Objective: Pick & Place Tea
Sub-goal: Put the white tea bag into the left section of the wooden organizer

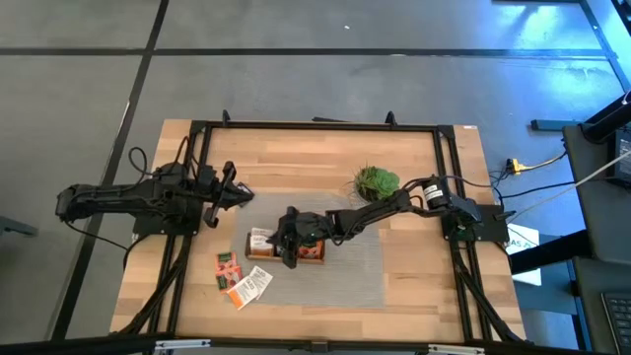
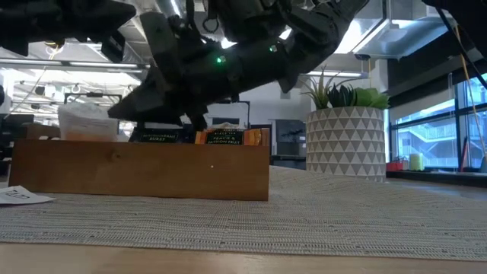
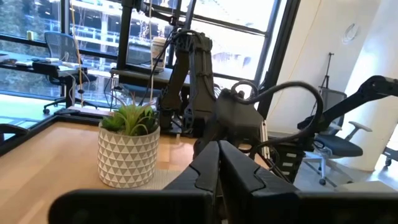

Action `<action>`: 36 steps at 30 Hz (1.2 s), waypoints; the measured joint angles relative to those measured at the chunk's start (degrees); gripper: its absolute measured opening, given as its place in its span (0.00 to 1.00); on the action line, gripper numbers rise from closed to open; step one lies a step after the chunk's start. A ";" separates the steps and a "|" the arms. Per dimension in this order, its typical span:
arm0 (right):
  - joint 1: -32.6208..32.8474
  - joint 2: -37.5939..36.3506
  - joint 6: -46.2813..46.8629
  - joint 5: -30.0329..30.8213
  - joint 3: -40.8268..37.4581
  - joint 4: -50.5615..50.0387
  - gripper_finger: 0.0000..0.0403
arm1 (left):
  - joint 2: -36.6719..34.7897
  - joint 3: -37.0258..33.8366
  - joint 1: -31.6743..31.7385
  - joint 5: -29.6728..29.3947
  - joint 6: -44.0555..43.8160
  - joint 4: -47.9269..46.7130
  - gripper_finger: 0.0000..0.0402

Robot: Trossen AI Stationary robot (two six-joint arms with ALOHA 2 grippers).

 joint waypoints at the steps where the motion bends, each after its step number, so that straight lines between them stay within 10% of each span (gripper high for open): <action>1: 0.00 0.00 -0.16 0.02 -0.01 0.67 0.01 | 0.00 0.00 0.00 0.00 0.00 -0.05 0.03; 36: 2.01 -0.39 -6.43 11.43 4.60 -9.52 0.01 | 0.00 -0.02 0.00 0.00 0.00 -1.21 0.02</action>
